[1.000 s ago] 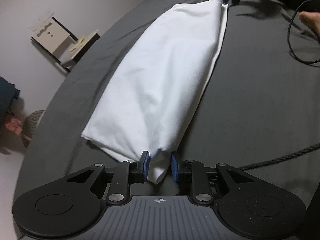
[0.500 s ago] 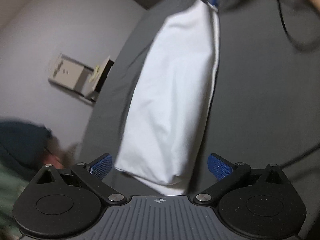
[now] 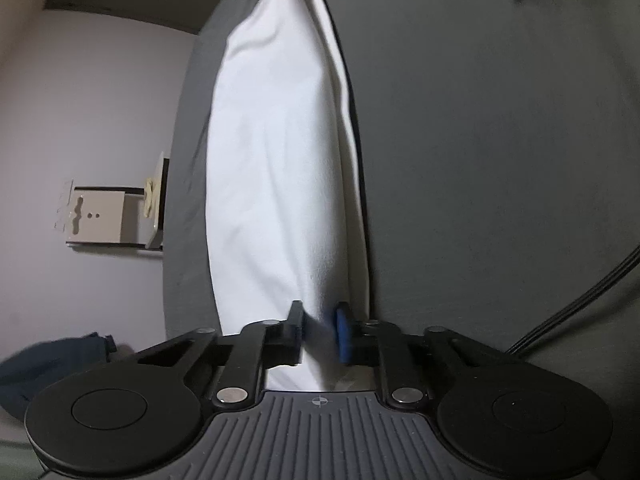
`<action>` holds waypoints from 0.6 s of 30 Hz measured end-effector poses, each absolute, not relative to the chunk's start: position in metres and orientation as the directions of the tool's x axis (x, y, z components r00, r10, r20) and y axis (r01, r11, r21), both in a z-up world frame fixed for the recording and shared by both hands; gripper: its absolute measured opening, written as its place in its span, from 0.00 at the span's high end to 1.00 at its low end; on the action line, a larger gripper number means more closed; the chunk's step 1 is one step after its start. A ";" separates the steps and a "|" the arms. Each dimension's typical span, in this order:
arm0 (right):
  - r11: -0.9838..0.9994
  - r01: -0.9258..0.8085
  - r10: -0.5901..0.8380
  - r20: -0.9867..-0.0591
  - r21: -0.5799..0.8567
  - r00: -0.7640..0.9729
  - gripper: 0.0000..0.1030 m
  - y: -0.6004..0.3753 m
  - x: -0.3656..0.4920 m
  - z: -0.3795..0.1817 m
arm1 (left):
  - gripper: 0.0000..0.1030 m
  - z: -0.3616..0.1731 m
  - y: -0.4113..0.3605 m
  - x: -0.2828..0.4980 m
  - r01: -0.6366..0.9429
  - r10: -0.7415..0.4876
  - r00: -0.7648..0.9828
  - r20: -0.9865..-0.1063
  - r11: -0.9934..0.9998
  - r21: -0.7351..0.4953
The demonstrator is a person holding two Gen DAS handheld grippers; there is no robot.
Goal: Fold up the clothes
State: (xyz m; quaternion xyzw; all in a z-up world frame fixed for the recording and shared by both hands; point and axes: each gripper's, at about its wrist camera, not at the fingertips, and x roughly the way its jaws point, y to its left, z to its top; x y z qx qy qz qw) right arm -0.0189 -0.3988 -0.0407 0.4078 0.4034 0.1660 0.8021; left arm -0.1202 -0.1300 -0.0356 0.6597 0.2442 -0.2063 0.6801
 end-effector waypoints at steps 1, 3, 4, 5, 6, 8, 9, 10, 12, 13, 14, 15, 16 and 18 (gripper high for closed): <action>0.630 0.038 0.592 -0.511 0.776 0.623 0.87 -0.397 -0.022 -0.036 | 0.89 -0.035 -0.128 -0.118 0.592 0.049 0.803 -0.594 0.044 0.804; 0.664 -0.020 0.593 -0.510 0.747 0.623 0.88 -0.391 -0.032 -0.028 | 0.89 -0.031 -0.122 -0.114 0.581 0.065 0.809 -0.585 0.073 0.811; 0.685 -0.050 0.591 -0.514 0.727 0.621 0.88 -0.387 -0.037 -0.024 | 0.89 -0.028 -0.120 -0.113 0.589 0.062 0.800 -0.597 0.111 0.800; 0.709 -0.069 0.584 -0.529 0.702 0.616 0.88 -0.384 -0.040 -0.024 | 0.89 -0.026 -0.117 -0.112 0.598 0.056 0.790 -0.611 0.149 0.787; 0.728 -0.075 0.572 -0.545 0.681 0.613 0.88 -0.383 -0.041 -0.028 | 0.89 -0.022 -0.115 -0.113 0.626 0.029 0.765 -0.643 0.200 0.754; 0.760 -0.083 0.551 -0.572 0.644 0.608 0.88 -0.381 -0.042 -0.034 | 0.89 -0.020 -0.112 -0.117 0.637 0.004 0.751 -0.660 0.259 0.726; 0.758 -0.073 0.549 -0.573 0.648 0.609 0.88 -0.384 -0.041 -0.038 | 0.89 -0.018 -0.111 -0.119 0.640 -0.008 0.746 -0.666 0.287 0.713; 0.751 -0.062 0.549 -0.568 0.658 0.613 0.88 -0.386 -0.039 -0.041 | 0.89 -0.017 -0.110 -0.121 0.643 -0.021 0.740 -0.672 0.314 0.698; 0.740 -0.059 0.549 -0.552 0.670 0.627 0.89 -0.389 -0.037 -0.039 | 0.89 -0.014 -0.106 -0.122 0.625 -0.033 0.751 -0.660 0.361 0.692; 0.740 -0.071 0.548 -0.539 0.669 0.640 0.89 -0.389 -0.038 -0.034 | 0.89 -0.011 -0.106 -0.124 0.613 -0.040 0.759 -0.650 0.382 0.692; 0.740 -0.082 0.547 -0.526 0.667 0.652 0.89 -0.390 -0.038 -0.030 | 0.89 -0.011 -0.105 -0.127 0.611 -0.043 0.761 -0.647 0.381 0.694; 0.740 -0.091 0.546 -0.516 0.667 0.661 0.89 -0.391 -0.038 -0.026 | 0.89 -0.010 -0.105 -0.131 0.610 -0.046 0.764 -0.644 0.379 0.696; 0.742 -0.096 0.542 -0.509 0.664 0.669 0.89 -0.391 -0.039 -0.022 | 0.89 -0.010 -0.105 -0.134 0.608 -0.048 0.766 -0.641 0.376 0.699; 0.756 -0.102 0.531 -0.513 0.647 0.674 0.89 -0.391 -0.040 -0.021 | 0.89 -0.013 -0.105 -0.137 0.616 -0.048 0.762 -0.646 0.365 0.698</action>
